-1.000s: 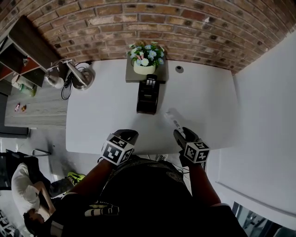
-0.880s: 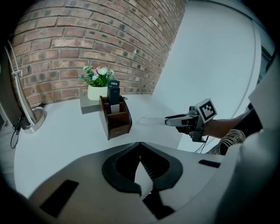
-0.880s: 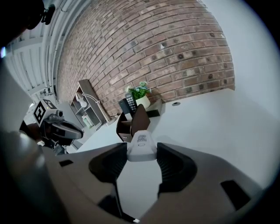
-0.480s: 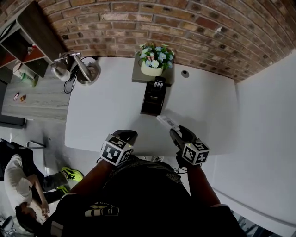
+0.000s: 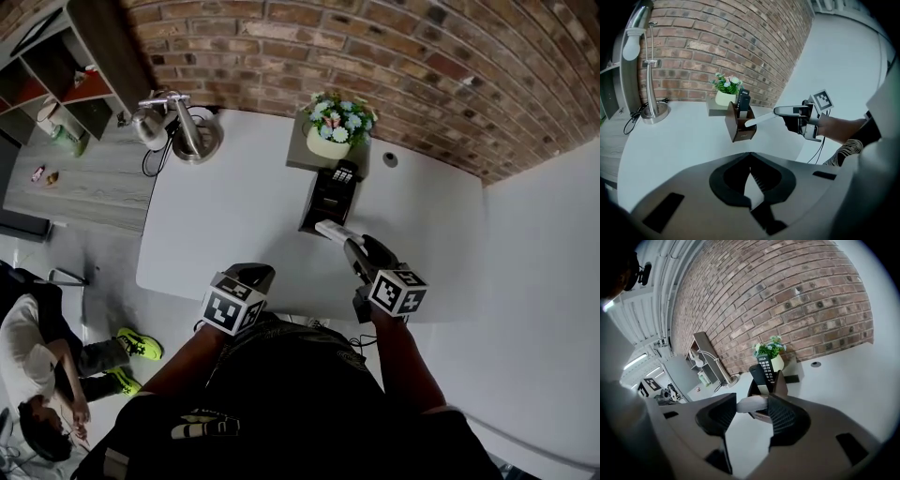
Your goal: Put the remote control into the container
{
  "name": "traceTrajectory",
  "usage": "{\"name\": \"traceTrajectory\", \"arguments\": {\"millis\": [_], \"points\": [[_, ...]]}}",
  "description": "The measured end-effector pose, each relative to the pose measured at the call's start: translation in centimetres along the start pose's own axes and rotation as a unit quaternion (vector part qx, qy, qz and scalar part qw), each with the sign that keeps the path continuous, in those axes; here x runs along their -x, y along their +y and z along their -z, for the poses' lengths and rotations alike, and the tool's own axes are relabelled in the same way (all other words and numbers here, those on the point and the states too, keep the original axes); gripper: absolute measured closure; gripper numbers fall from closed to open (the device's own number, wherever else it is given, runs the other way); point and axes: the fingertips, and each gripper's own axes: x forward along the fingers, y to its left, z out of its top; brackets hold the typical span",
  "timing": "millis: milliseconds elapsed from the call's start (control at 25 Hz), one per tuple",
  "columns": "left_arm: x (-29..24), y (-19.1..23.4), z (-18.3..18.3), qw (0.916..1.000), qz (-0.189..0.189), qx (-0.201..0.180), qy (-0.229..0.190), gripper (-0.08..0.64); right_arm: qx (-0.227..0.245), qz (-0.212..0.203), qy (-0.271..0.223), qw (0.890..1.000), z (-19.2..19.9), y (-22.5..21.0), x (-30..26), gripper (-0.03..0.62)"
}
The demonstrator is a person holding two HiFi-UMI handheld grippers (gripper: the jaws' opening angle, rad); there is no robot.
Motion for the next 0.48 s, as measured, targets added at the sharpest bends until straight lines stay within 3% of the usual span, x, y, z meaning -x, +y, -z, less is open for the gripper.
{"name": "traceTrajectory", "arguments": {"millis": [360,480], "points": [[2.3,2.8,0.6,0.9991,-0.017,0.027,-0.028,0.555,-0.028,0.031,0.018,0.999,-0.5,-0.4,-2.4,0.376],[2.9,3.5,0.9,0.9987,-0.020,0.034,-0.031,0.555,-0.059,0.055,0.028,0.996,0.2,-1.4,-2.8,0.376]]}}
